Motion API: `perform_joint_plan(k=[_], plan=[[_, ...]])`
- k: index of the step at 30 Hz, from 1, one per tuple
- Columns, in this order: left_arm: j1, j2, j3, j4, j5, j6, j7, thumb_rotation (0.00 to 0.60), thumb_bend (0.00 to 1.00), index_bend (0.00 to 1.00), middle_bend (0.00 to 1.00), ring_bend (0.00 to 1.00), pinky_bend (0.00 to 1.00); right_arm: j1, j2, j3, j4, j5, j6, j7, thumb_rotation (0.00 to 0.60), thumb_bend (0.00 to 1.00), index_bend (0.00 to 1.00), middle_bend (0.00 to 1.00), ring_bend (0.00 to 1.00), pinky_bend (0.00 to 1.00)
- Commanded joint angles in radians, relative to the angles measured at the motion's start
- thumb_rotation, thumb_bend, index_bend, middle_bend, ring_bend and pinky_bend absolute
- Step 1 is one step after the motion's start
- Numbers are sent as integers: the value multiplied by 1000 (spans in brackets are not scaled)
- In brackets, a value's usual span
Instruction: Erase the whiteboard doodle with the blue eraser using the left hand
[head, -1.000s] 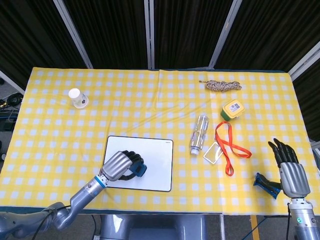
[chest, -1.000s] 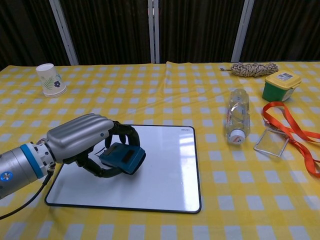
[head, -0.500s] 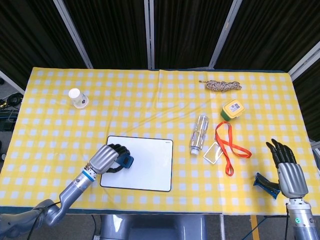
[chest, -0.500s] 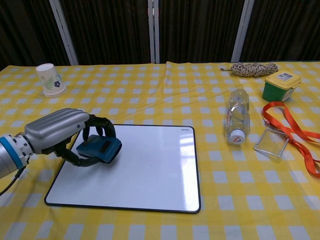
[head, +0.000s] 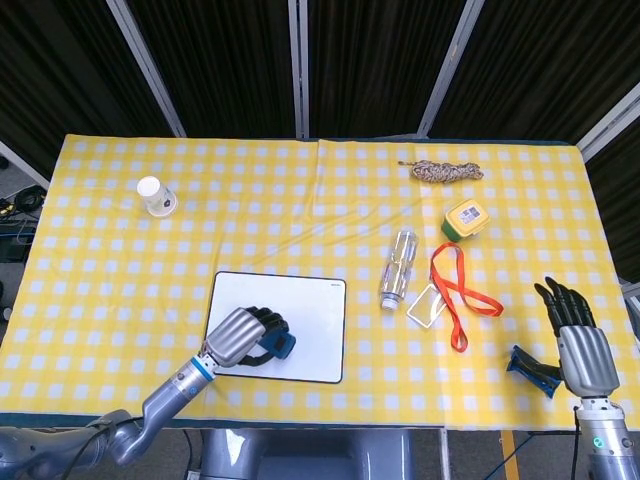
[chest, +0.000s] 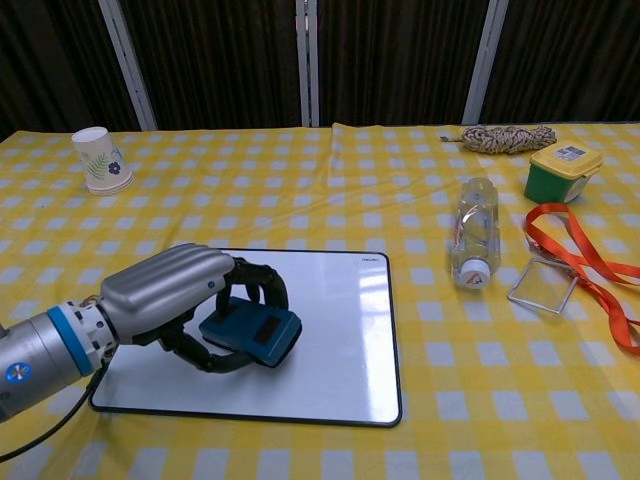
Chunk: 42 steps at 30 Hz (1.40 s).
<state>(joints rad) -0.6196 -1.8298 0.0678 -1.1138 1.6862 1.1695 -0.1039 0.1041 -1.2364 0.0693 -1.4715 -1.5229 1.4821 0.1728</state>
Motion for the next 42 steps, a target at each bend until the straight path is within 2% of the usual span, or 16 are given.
perform_joint_plan(k=[1, 14, 24, 29, 37, 42], plan=[[-1, -5, -1, -11, 1, -1, 14, 600, 674, 772, 551, 505, 475, -1, 2, -1, 0, -2, 2, 2, 600, 63, 2, 0, 0, 0], [20, 68, -17, 84, -46, -3, 0, 600, 675, 772, 551, 506, 475, 0, 1, -5, -4, -5, -1, -5, 600, 63, 2, 0, 0, 0], [75, 216, -67, 141, -90, 112, -128, 600, 675, 772, 551, 506, 475, 0, -7, -13, -7, -19, 1, -24, 600, 63, 1, 0, 0, 0], [95, 272, -56, 173, -99, 106, -149, 600, 675, 772, 551, 506, 475, -1, -8, -15, -9, -22, 5, -29, 600, 64, 1, 0, 0, 0], [120, 258, -33, 245, -109, 74, -181, 600, 674, 753, 537, 505, 461, -1, -15, -24, -13, -37, 7, -48, 600, 63, 1, 0, 0, 0], [126, 216, -34, 274, -126, 42, -164, 600, 671, 673, 465, 452, 413, -2, -18, -29, -16, -43, 7, -55, 600, 63, 1, 0, 0, 0]])
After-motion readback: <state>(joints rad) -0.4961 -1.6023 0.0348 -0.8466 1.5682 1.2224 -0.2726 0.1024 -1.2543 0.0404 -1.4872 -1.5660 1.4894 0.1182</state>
